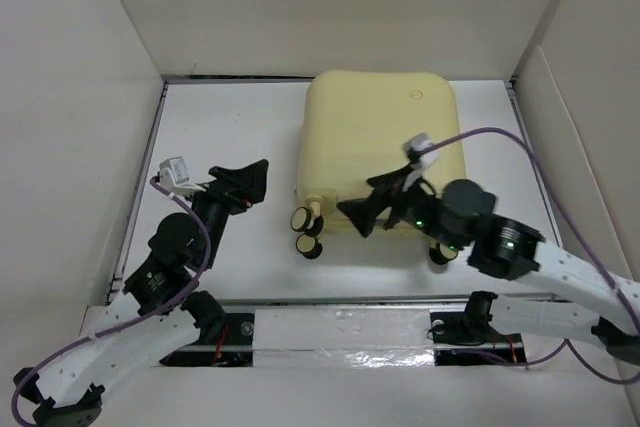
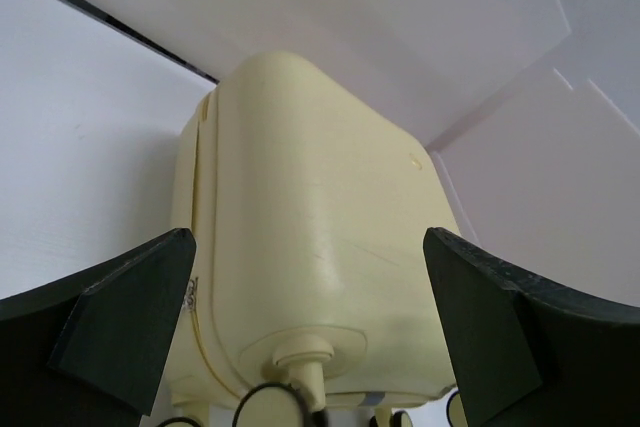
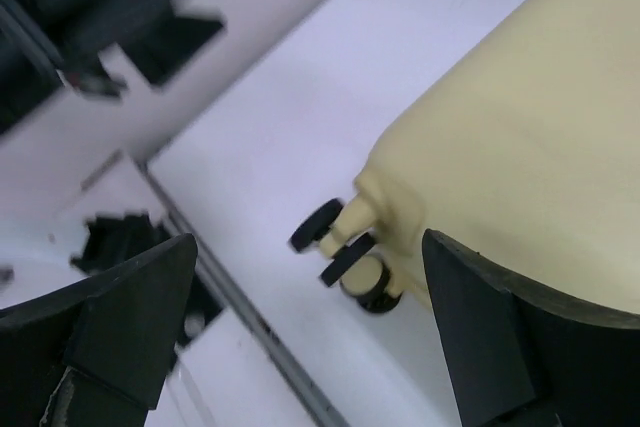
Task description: Pack the luggage
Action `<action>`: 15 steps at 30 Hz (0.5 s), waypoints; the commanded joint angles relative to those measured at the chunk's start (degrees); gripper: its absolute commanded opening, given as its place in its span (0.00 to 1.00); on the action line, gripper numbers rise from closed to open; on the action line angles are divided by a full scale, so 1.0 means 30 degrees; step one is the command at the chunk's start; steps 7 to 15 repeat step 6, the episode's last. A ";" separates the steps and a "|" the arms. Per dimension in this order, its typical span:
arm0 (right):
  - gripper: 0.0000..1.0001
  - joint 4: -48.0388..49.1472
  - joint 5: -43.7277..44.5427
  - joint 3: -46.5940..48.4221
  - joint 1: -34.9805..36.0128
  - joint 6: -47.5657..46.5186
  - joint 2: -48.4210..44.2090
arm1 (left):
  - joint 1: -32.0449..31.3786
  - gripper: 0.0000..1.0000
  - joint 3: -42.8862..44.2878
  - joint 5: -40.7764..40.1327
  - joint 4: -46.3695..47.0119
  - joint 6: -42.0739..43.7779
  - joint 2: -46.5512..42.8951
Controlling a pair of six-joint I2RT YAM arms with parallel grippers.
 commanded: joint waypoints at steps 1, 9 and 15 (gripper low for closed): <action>1.00 -0.0353 0.5188 -0.0576 -0.0890 -0.0572 -0.4706 | 0.0069 0.99 0.0497 0.1858 -0.0412 0.0417 -0.0518; 1.00 -0.0296 0.5966 -0.3039 -0.3233 0.0307 -0.7941 | 0.0069 0.99 -0.0120 0.2481 -0.0291 0.0420 -0.0256; 1.00 -0.0296 0.5966 -0.3039 -0.3233 0.0307 -0.7941 | 0.0069 0.99 -0.0120 0.2481 -0.0291 0.0420 -0.0256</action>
